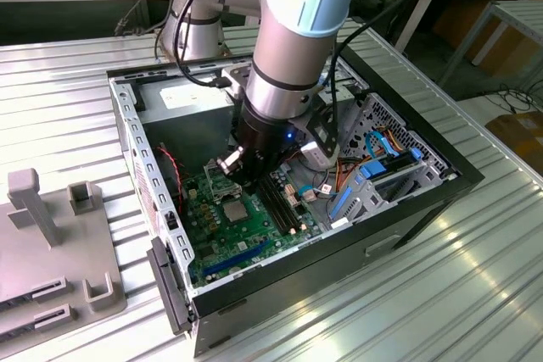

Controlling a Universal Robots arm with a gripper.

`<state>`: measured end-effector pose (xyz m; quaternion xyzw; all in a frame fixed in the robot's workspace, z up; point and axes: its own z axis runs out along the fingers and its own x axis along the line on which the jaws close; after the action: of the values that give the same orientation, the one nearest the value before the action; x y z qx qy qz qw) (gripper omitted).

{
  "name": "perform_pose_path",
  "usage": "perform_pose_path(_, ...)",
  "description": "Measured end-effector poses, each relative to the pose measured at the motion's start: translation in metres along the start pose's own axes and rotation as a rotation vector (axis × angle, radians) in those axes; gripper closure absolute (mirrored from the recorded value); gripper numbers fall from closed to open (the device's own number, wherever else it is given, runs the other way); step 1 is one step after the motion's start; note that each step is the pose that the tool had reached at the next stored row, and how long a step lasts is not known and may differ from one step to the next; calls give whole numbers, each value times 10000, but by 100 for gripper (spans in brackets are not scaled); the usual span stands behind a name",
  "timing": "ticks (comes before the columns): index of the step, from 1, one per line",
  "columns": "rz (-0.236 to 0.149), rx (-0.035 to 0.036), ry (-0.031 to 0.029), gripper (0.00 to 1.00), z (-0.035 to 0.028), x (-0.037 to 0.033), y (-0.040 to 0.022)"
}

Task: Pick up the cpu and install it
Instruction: 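Close the cpu cover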

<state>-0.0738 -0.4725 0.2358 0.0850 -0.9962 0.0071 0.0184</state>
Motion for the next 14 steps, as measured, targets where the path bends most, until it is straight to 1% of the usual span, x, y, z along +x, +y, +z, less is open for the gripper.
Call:
perform_pose_path(2, -307, -18, -11, 89, 1, -3, 0)
perform_pose_path(4, -607, -19, -15, 89, 1, -4, 1)
perform_pose_path(6, -1269, -6, -22, 89, 0, -4, 0)
perform_pose_path(7, -1395, -46, -35, 89, 0, -3, 0)
perform_pose_path(8, -1489, -184, -68, 89, 0, -4, 0)
perform_pose_path(9, -1585, -498, -148, 89, 0, -5, 0)
perform_pose_path(10, -1670, -757, -213, 89, 0, -6, -1)
perform_pose_path(11, -1771, -968, -264, 89, 0, -6, -1)
perform_pose_path(12, -1917, -1060, -284, 89, 0, -6, 0)
perform_pose_path(13, -2028, -1074, -283, 89, 0, -6, 0)
perform_pose_path(14, -2222, -1075, -276, 89, -1, -6, 0)
